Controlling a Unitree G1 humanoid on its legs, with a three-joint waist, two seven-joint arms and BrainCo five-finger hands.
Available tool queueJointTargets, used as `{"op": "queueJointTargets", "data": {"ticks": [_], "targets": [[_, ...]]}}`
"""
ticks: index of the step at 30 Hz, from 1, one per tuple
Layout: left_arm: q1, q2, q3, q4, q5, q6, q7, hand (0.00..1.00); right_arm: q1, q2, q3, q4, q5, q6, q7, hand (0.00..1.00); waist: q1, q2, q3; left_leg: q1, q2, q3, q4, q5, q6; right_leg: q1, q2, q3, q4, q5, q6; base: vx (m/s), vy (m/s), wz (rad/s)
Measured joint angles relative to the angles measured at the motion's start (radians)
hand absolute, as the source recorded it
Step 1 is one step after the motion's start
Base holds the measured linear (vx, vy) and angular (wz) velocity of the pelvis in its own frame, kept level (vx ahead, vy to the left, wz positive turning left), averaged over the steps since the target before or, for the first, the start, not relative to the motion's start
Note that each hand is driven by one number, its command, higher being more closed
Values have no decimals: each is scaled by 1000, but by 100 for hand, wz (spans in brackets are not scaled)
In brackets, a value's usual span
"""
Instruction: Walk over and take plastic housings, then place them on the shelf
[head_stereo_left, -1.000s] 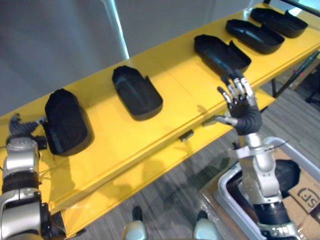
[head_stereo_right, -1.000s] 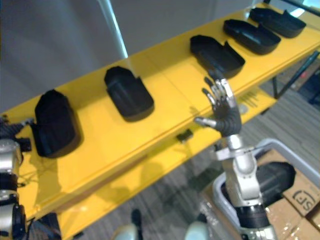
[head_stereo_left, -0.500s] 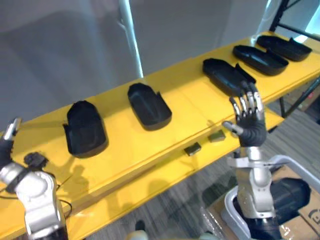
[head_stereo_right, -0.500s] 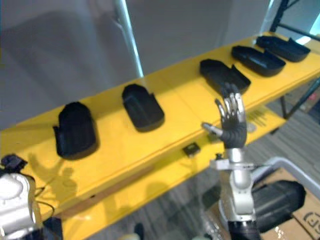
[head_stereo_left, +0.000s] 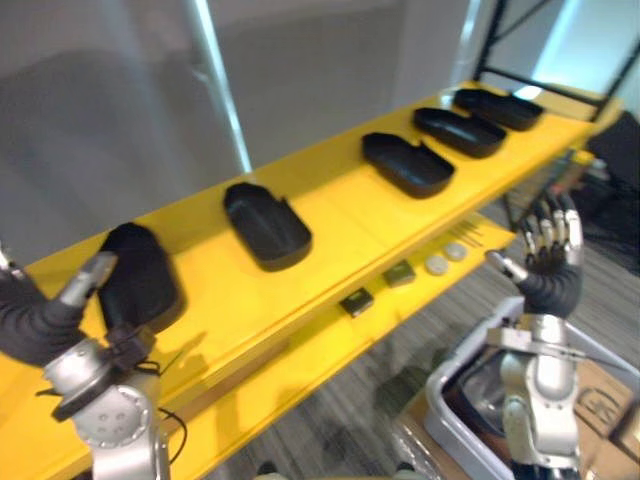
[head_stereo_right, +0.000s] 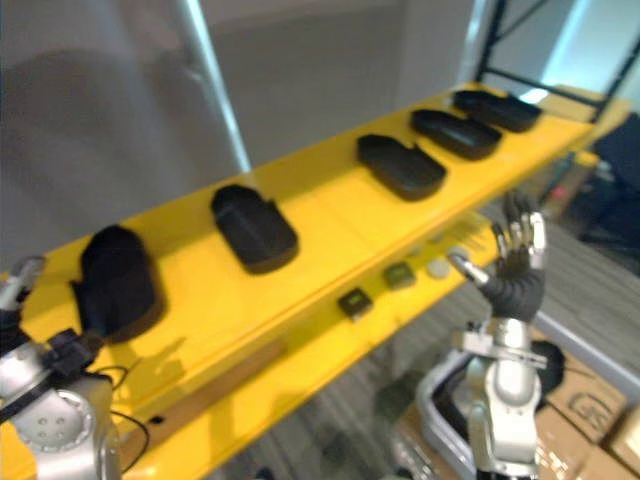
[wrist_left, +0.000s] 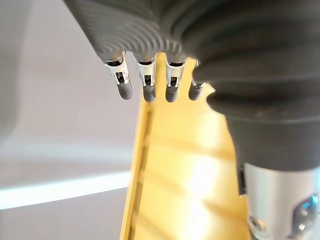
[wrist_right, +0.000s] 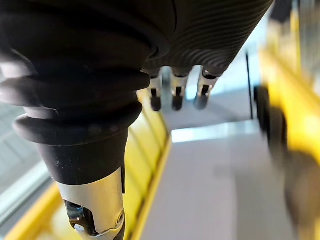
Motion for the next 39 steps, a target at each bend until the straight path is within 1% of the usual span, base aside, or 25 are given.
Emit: {"op": "queueJointTargets", "data": {"ticks": [1,2,6,7,9,11,12,14,17,18,19,20,21,22,23,24,25,26,27,29,31,34,36,38,39], "targets": [[-3,0,-14,10,-1,1,-4,0,15,3,-11,-3,0,0,0,0,-7,-1,0,2,2,11,0,-3,0,-3,2,8,-4,4,0,-12,-12,-77],[-16,0,-69,40,-13,10,-15,0,73,18,-47,-32,0,-1,-11,0,-24,-3,-2,6,4,49,0,-9,-5,-26,10,48,-11,14,-2,-6,-5,-61],[-56,-2,-207,78,-41,34,-24,0,164,59,-112,-76,2,-18,-26,0,-83,-7,3,21,11,131,0,-20,-11,-62,30,121,-25,35,0,26,-3,-62],[-67,-3,-228,91,-41,39,-28,0,177,67,-117,-80,2,-23,-34,0,-92,-8,3,24,13,137,1,-23,-14,-63,34,129,-26,37,0,54,-5,-50],[-110,-3,-291,135,-41,66,-40,0,210,91,-120,-101,3,-54,-65,0,-120,-7,5,35,23,167,17,-41,-19,-68,46,157,-26,41,1,52,-4,-40],[-134,-5,-311,157,-41,69,-39,0,209,100,-119,-107,2,-76,-75,0,-124,-7,12,31,27,193,42,-61,-21,-81,50,181,-24,44,2,37,5,-39],[-157,-11,-318,173,-41,69,-38,0,209,103,-118,-107,2,-88,-86,0,-126,-7,30,26,32,204,71,-78,-23,-83,51,192,-23,45,4,32,9,-35],[-170,-12,-326,175,-40,69,-33,0,206,103,-118,-107,-1,-94,-91,0,-130,-3,41,4,37,211,103,-98,-21,-101,50,207,-22,49,7,26,9,-21],[-177,-12,-332,175,-40,70,-10,0,190,102,-112,-106,-17,-95,-96,0,-130,9,69,-14,55,208,175,-139,-21,-109,57,221,-13,54,7,39,21,-16],[-177,-10,-326,175,-36,72,3,0,177,99,-104,-106,-17,-97,-92,0,-124,11,76,-31,64,159,230,-171,0,-111,64,238,-8,54,7,13,35,-45],[-170,-10,-306,172,-30,73,24,0,147,85,-90,-106,-17,-102,-76,0,-112,12,90,-47,66,59,290,-214,36,-112,72,269,-3,53,7,-2,54,-57],[-161,-10,-293,169,-30,74,34,0,130,74,-81,-105,-16,-105,-66,0,-106,16,97,-61,66,1,321,-241,48,-113,77,280,-3,53,8,-53,105,-79],[-138,-10,-260,161,-30,79,42,0,88,42,-69,-104,-16,-120,-53,0,-95,30,110,-81,61,-114,378,-305,61,-124,90,309,0,50,13,-118,179,-92],[-101,-8,-221,144,-29,81,54,0,47,8,-55,-104,-13,-122,-46,0,-78,49,112,-108,51,-203,410,-372,65,-164,107,350,17,48,15,-135,212,-96],[-89,-6,-198,134,-29,81,62,0,22,-5,-49,-103,-12,-122,-41,0,-71,62,120,-112,43,-230,421,-402,56,-180,112,364,28,48,19,-162,259,-83],[-82,-3,-150,127,-29,79,71,0,-15,-18,-38,-99,-11,-120,-40,0,-62,52,145,-134,19,-240,451,-429,46,-208,102,388,51,49,31,-158,227,-40],[-77,-2,-124,126,-31,76,76,0,-26,-20,-28,-98,-11,-119,-40,0,-61,43,154,-150,7,-239,468,-434,52,-219,90,389,58,51,35,-201,258,-19],[-65,0,-79,125,-31,66,82,0,-48,-23,-5,-96,-12,-118,-41,0,-54,28,169,-175,-14,-241,494,-438,46,-237,71,389,64,63,54,-170,206,-4],[-60,-1,-49,124,-33,57,101,0,-74,-27,17,-93,-15,-118,-42,0,-35,21,185,-185,-24,-239,521,-445,40,-245,61,390,63,72,61,-147,197,0],[-52,-1,-25,121,-34,30,119,0,-116,-45,49,-69,-19,-117,-49,0,-14,18,187,-218,-43,-250,547,-452,44,-264,44,391,62,80,71,-86,142,5],[-44,-2,-5,69,-33,-13,117,0,-177,-75,78,-20,-18,-108,-67,0,-1,23,201,-256,-55,-268,588,-468,53,-282,34,390,68,82,75,-47,81,10],[-74,2,7,13,-28,-46,109,0,-207,-88,80,28,-16,-89,-108,0,2,39,217,-290,-63,-313,666,-506,60,-307,47,391,112,83,75,-44,83,-10],[-99,11,-1,2,-27,-43,104,0,-133,-60,76,40,-5,-80,-139,0,-2,45,234,-273,-72,-309,737,-559,84,-305,65,428,159,84,75,-115,173,-58],[-90,29,-24,1,-27,-32,103,0,-35,-20,71,21,24,-81,-125,0,-6,44,234,-258,-67,-279,792,-603,102,-304,78,437,184,89,75,-172,187,-83],[-69,41,-36,-2,-26,-14,101,0,36,4,68,-10,26,-81,-104,0,-8,47,239,-241,-51,-231,831,-630,122,-304,91,420,186,133,66,-225,163,-127]]}}
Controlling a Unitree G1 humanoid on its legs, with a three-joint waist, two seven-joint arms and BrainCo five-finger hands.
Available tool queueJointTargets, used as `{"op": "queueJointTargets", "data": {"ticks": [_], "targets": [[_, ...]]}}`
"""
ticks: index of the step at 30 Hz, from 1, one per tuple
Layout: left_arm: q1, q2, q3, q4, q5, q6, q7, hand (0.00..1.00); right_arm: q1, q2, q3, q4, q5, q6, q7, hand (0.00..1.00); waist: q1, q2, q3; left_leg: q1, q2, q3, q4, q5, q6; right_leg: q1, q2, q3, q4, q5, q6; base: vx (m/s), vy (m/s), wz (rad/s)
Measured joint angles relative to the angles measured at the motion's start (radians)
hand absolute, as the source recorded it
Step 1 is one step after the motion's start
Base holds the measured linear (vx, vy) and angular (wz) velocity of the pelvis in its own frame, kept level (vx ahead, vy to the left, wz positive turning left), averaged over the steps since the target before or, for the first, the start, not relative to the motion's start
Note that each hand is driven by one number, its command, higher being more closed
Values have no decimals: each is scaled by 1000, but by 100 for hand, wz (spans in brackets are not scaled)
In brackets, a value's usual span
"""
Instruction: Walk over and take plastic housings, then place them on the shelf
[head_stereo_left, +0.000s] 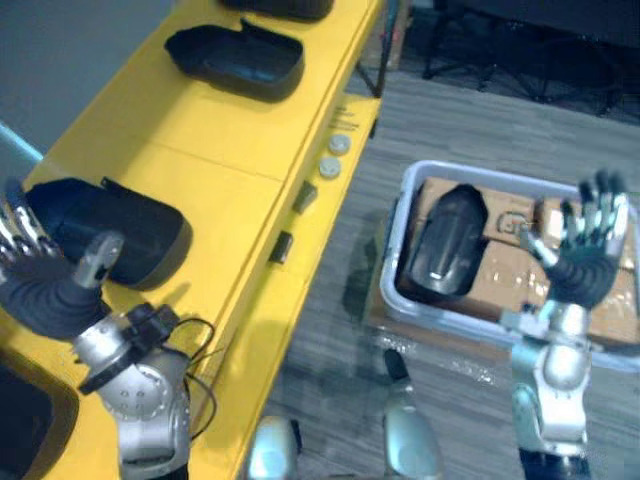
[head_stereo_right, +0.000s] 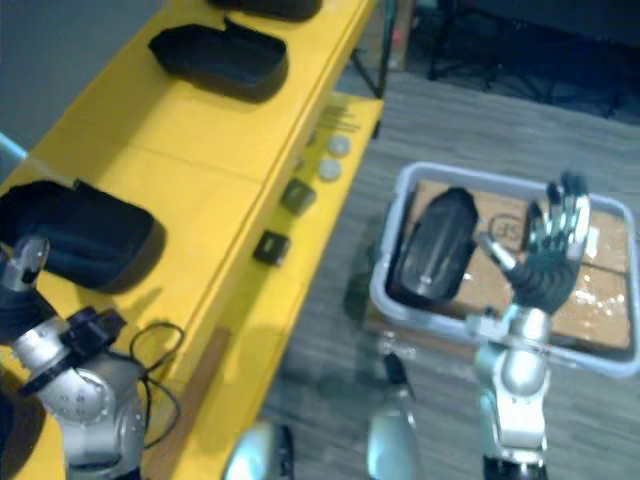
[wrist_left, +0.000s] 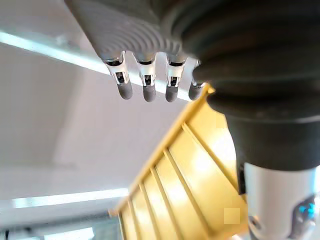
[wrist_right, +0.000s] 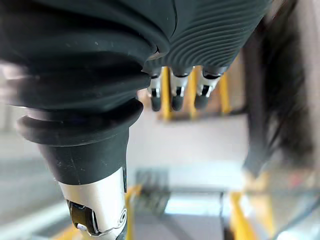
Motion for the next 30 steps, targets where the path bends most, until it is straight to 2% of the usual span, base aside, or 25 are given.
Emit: {"op": "queueJointTargets", "data": {"ticks": [1,2,4,5,6,7,9,10,11,12,13,14,15,16,19,21,24,28,30], "targets": [[30,-2,6,-2,4,19,1,0,54,13,-1,-35,-1,-4,43,0,2,6,3,19,31,59,0,0,18,8,5,-68,-64,112,-57,-231,142,-134],[40,-3,13,-2,4,28,-2,0,68,16,-4,-55,-1,-10,60,0,-1,13,7,25,47,91,-2,5,26,2,8,-112,-30,96,-75,-223,124,-128],[75,-3,46,-2,6,62,-22,0,59,17,6,-119,-2,-44,103,0,8,-2,1,69,49,177,-53,51,47,-17,-28,-268,238,-119,-115,-179,86,-96],[85,-2,65,-3,5,71,-29,0,45,17,14,-126,-4,-51,112,0,13,-4,-2,75,50,194,-69,65,51,-18,-45,-294,299,-165,-129,-130,12,-80],[104,-2,111,-3,1,82,-40,0,11,17,35,-124,-5,-58,116,0,32,-12,-9,85,53,225,-110,100,53,-13,-86,-345,413,-246,-166,-86,-59,-62],[120,-4,158,-2,-7,88,-55,0,-21,17,55,-108,-6,-56,114,0,48,-22,-24,85,58,239,-157,140,45,8,-133,-397,491,-309,-176,-62,-91,-56],[146,-5,206,-1,-6,96,-76,0,-66,16,80,-64,-9,-49,109,0,77,-31,-41,83,73,263,-213,191,28,55,-183,-447,521,-352,-173,-45,-188,-51],[180,-11,238,10,-9,97,-84,0,-107,16,113,-14,-33,-33,106,0,98,-51,-63,77,94,275,-236,222,1,119,-226,-485,505,-352,-174,-46,-248,-59],[192,-13,248,15,-14,97,-85,0,-115,16,127,1,-47,-26,104,0,108,-62,-74,71,99,276,-232,228,-10,142,-236,-488,484,-339,-171,-53,-365,-67],[212,-15,265,27,-18,96,-86,0,-129,17,157,15,-61,-2,103,0,131,-93,-103,39,98,248,-206,231,-21,173,-234,-484,396,-302,-110,-52,-328,-72],[220,-43,260,42,-26,95,-94,0,-139,10,167,28,-69,13,104,0,151,-71,-111,24,108,182,-211,237,-32,180,-202,-500,334,-319,-90,-62,-376,-104],[230,-74,257,50,-42,95,-97,0,-155,5,170,37,-71,34,104,0,169,-47,-118,25,119,139,-237,244,-44,193,-170,-521,268,-319,-90,-25,-230,-112],[240,-96,259,49,-46,93,-100,0,-162,2,176,45,-71,50,104,0,172,-33,-127,34,129,136,-264,255,-64,209,-152,-542,198,-320,-86,-12,-247,-113],[247,-121,260,48,-49,89,-107,0,-163,-11,184,64,-71,66,106,0,165,-14,-137,32,143,141,-275,265,-79,214,-130,-559,135,-309,-64,-7,-209,-96],[247,-174,252,36,-54,77,-121,0,-145,-36,185,112,-82,107,104,0,153,3,-148,81,145,95,-306,277,-78,212,-86,-498,86,-292,-60,-30,-133,-88],[265,-179,247,22,-70,73,-151,0,-130,-38,178,107,-83,107,84,0,131,-2,-150,112,134,83,-348,280,-77,192,-73,-454,72,-277,-61,-62,-33,-70],[267,-179,204,19,-100,72,-182,0,-78,-35,136,101,-57,98,82,0,120,-11,-146,115,109,81,-396,292,-78,162,-74,-420,9,-239,-63,-117,35,-49],[258,-179,109,19,-116,72,-207,0,34,11,103,100,19,92,102,0,84,-22,-142,119,77,39,-430,307,-70,196,-82,-400,-111,-141,-52,-47,56,-22],[249,-177,85,20,-99,74,-209,0,46,32,113,100,39,87,111,0,78,-22,-142,119,70,32,-434,307,-70,197,-82,-390,-139,-116,-50,-29,61,-22]]}}
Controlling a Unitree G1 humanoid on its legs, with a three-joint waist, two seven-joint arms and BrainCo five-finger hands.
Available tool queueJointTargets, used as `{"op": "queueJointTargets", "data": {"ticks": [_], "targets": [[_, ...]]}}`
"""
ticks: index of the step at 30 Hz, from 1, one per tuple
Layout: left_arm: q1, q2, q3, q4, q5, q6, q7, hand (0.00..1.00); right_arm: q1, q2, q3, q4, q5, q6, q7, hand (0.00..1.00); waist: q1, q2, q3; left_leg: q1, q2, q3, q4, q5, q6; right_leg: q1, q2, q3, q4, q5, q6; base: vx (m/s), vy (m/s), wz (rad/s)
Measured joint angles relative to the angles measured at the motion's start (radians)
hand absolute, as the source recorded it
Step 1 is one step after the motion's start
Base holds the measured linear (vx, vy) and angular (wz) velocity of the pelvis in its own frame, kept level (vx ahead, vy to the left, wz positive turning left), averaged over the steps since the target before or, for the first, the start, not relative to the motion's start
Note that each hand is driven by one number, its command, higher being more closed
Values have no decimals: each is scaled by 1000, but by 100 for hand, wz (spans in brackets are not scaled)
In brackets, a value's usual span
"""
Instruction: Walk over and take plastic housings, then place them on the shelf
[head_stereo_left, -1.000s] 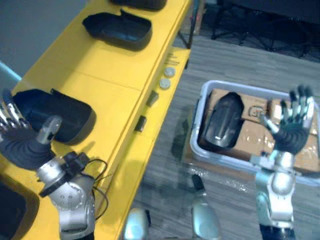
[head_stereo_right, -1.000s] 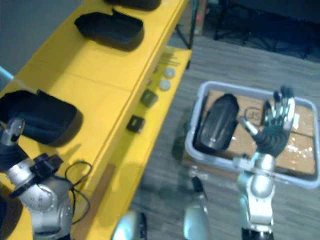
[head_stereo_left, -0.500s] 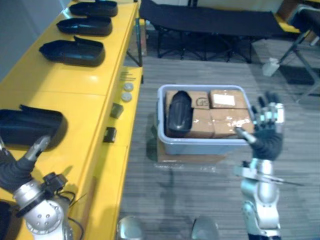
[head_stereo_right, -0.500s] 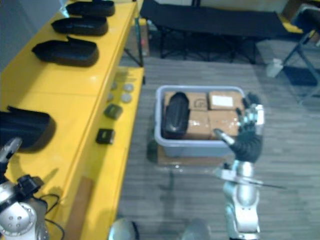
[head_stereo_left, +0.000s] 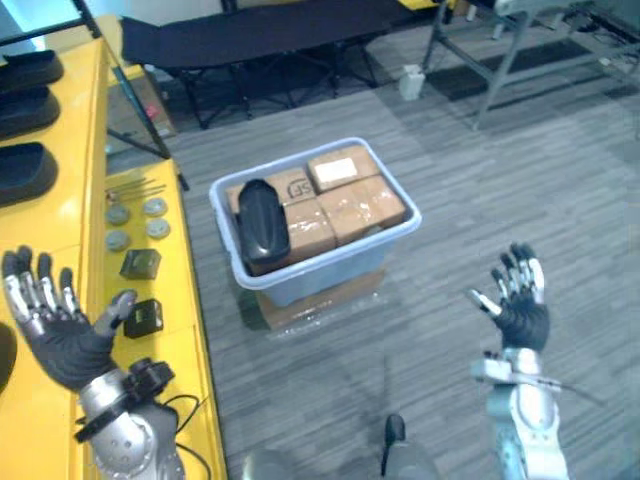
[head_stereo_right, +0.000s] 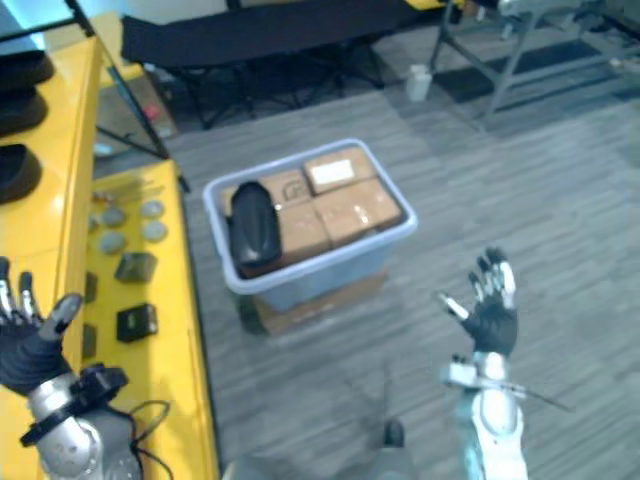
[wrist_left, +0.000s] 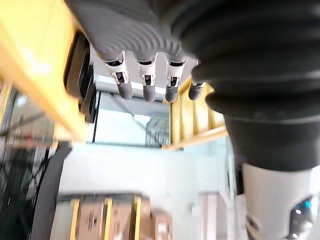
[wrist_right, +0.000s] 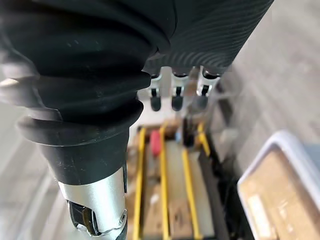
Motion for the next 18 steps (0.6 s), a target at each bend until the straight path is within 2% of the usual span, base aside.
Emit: {"op": "queueJointTargets", "data": {"ticks": [2,4,7,10,14,18], "targets": [[-23,10,-46,3,33,4,-21,0,21,33,23,0,6,-10,-1,0,-3,-2,1,0,-8,-5,-10,0,0,12,-2,3,-40,28,0,-56,64,-9],[-36,20,-89,4,97,9,-42,0,22,52,63,1,4,-11,-3,0,2,-15,-1,1,-22,-27,-30,0,0,12,-4,15,-79,57,1,-67,65,-14],[-37,22,-122,20,104,21,-73,0,21,68,94,4,4,-12,-5,0,4,-28,-5,1,-26,-25,-34,-1,-1,14,-5,21,-102,79,0,-55,55,-11],[-36,32,-175,74,102,53,-119,0,22,66,113,6,-5,-19,-19,0,2,-33,-8,2,-26,-25,-29,-5,-7,12,-2,28,-101,84,1,-49,38,-5],[-39,59,-234,98,74,99,-135,0,21,54,109,28,-6,-20,-48,0,-4,-30,-7,10,-16,-26,-9,-17,-26,11,9,31,-79,83,0,-38,33,-10],[-93,61,-246,260,-20,153,-100,0,21,31,72,61,1,-32,-35,0,-25,-28,-6,16,1,-25,33,-40,-40,-14,25,36,-4,52,-12,-60,30,-13]]}}
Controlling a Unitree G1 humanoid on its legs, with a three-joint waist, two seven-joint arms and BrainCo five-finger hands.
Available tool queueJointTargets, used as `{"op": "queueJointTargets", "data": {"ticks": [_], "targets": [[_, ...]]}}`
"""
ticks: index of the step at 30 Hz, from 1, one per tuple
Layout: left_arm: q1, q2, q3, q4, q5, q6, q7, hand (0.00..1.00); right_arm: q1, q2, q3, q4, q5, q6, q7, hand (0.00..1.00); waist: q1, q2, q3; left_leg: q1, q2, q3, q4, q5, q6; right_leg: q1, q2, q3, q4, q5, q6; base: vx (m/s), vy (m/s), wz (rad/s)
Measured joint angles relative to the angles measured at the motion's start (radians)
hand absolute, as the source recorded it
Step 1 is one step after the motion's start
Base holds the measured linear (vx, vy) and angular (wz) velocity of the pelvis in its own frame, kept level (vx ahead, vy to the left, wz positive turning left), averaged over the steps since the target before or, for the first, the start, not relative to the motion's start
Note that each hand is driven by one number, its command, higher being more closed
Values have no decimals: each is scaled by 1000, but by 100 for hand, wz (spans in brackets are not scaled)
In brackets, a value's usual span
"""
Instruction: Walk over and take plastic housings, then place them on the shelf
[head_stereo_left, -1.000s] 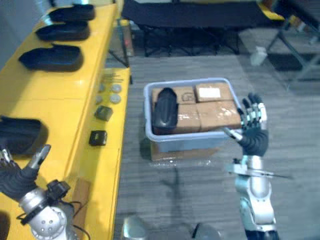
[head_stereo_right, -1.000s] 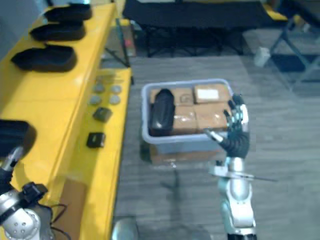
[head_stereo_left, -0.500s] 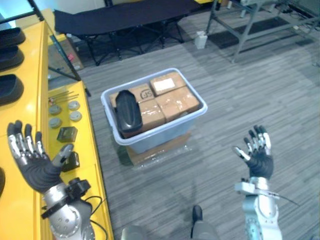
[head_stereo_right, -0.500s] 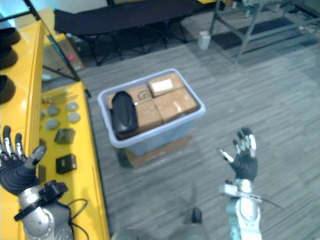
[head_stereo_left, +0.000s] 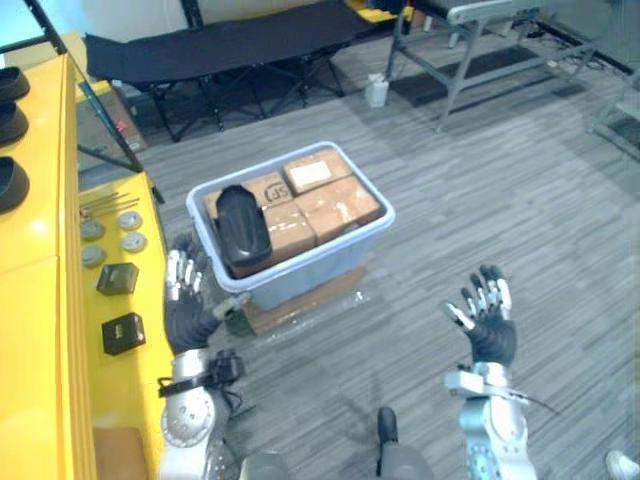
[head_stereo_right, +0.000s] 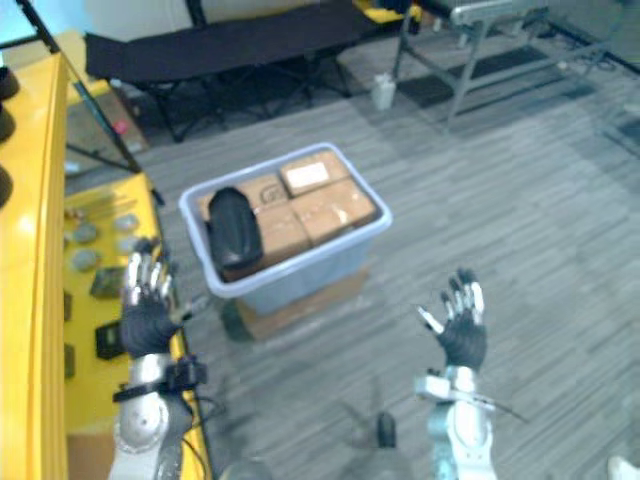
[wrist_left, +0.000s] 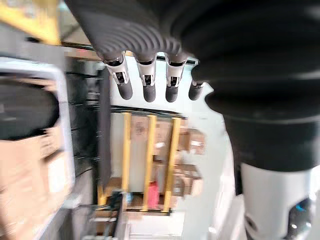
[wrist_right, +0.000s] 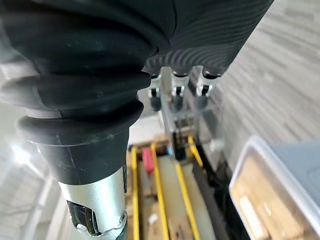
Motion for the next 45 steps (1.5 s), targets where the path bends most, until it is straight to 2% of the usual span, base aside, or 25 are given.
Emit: {"op": "queueJointTargets", "data": {"ticks": [5,7,8,9,10,12,13,14,17,19,23,24,26,28,29,30,31,33,36,39,40,41,42,43,45], "targets": [[-74,43,-61,300,-13,55,46,0,-9,-32,-36,26,19,-15,61,0,-4,2,0,1,-2,6,11,-32,8,-52,1,7,72,-45,-6,-88,13,-21],[-44,35,-56,435,-9,97,76,0,-17,-41,-33,25,59,-18,102,0,0,24,6,10,29,29,17,-46,50,-122,11,-67,270,-121,-54,55,-79,-33],[-14,38,-43,472,-8,114,80,0,-15,-45,-31,24,77,-18,118,0,1,7,9,-13,27,8,120,-42,118,-133,11,-81,336,-198,-78,85,-89,-9],[20,30,-29,510,-8,135,81,0,-17,-55,-31,29,78,-17,127,0,8,26,25,-83,33,-43,280,-22,193,-125,16,-91,361,-231,-77,94,-130,-3],[96,24,-7,564,-19,165,79,0,-17,-69,-20,32,80,-17,137,0,29,44,35,-187,42,-104,490,103,296,-84,35,-100,347,-243,-91,83,-145,-2],[160,15,33,633,-85,193,69,0,-18,-67,-12,37,87,-20,142,0,46,63,52,-244,35,-162,584,189,212,-28,36,-114,294,-244,-97,191,-49,15],[186,7,74,717,-88,213,42,0,-33,-59,-11,65,94,-27,136,0,56,68,57,-265,-21,-185,542,113,126,-4,9,-128,284,-244,-98,228,26,59],[206,-7,118,808,-88,223,15,0,-64,-65,-1,112,95,-25,124,0,60,68,58,-279,-80,-189,408,77,101,14,-18,-139,276,-246,-98,163,18,61],[258,-9,162,998,-92,214,-60,0,-155,-64,43,225,68,-19,73,0,103,76,61,-273,-138,-194,85,115,53,35,-40,-159,292,-284,-71,144,77,22],[286,-10,179,1111,-83,188,-126,0,-185,-54,55,264,29,-16,59,0,141,66,63,-261,-150,-189,65,184,56,33,-57,-149,345,-334,-43,199,188,-7],[253,-12,219,1147,-64,116,-201,0,-212,-44,64,270,15,-15,81,0,162,4,72,-294,-234,-173,180,74,128,73,-131,-159,350,-369,1,207,228,12],[239,-8,226,1139,-66,103,-201,0,-217,-43,67,270,16,-14,85,0,166,-6,73,-297,-238,-163,181,63,143,53,-141,-151,401,-389,-14,238,130,9],[193,14,252,1094,-81,63,-203,0,-224,-26,91,274,16,-3,95,0,167,-47,73,-297,-256,-162,216,25,187,-41,-153,-133,803,-404,-17,369,88,12],[187,46,254,1008,-80,36,-187,0,-233,-4,140,287,-6,4,90,0,168,-99,43,-265,-279,-151,217,-6,190,-31,-173,-163,863,-311,-74,443,24,-11],[184,42,248,982,-80,34,-180,0,-241,-5,147,287,-8,4,87,0,167,-97,45,-246,-274,-150,212,-12,191,-30,-167,-166,877,-284,-104,392,19,-17],[168,30,231,938,-80,22,-166,0,-251,-6,151,287,-26,4,76,0,165,-65,64,-201,-258,-158,194,-23,197,-43,-160,-172,916,-273,-120,343,7,-9],[136,31,213,916,-80,5,-145,0,-254,-8,151,286,-51,4,66,0,165,-47,75,-160,-246,-191,167,-26,199,-55,-147,-187,896,-372,-116,315,-7,3],[81,36,200,887,-80,-21,-120,0,-248,-19,144,261,-84,4,47,0,157,-15,76,-132,-219,-244,118,-24,195,-102,-104,-201,755,-439,-120,267,-59,37],[-4,43,198,864,-82,-77,-108,0,-232,-48,48,163,-85,2,28,0,108,2,76,-135,-209,-402,93,-24,167,-179,-74,-58,540,-425,-74,247,-151,131],[-35,62,197,862,-93,-82,-106,0,-202,-54,-64,91,-87,4,-4,0,79,-10,66,-133,-198,-537,114,-53,90,-167,-67,80,431,-354,-1,313,-451,192],[-24,87,199,857,-90,-73,-103,0,-194,-53,-86,73,-87,5,-13,0,82,-51,45,-132,-199,-571,113,-67,47,-154,-74,90,364,-239,18,233,-449,134],[-20,93,204,858,-90,-68,-100,0,-195,-63,-91,66,-87,5,-13,0,83,-61,40,-130,-195,-581,114,-77,20,-141,-77,77,367,-278,66,274,-577,122],[-11,44,223,854,-93,-49,-86,0,-228,-122,-101,67,-85,16,-13,0,94,-1,51,-127,-116,-587,109,-71,-20,-110,-24,13,387,-290,35,212,-534,88],[28,4,224,828,-93,-39,-86,0,-254,-165,-105,66,-83,20,-14,0,98,11,47,-135,-79,-571,74,-19,-54,-104,-3,-28,387,-302,4,202,-569,68],[72,-35,226,820,-93,-38,-82,0,-283,-198,-115,67,-79,21,-34,0,99,18,49,-138,-50,-548,22,63,-52,-99,5,-77,388,-317,-24,130,-443,58]]}}
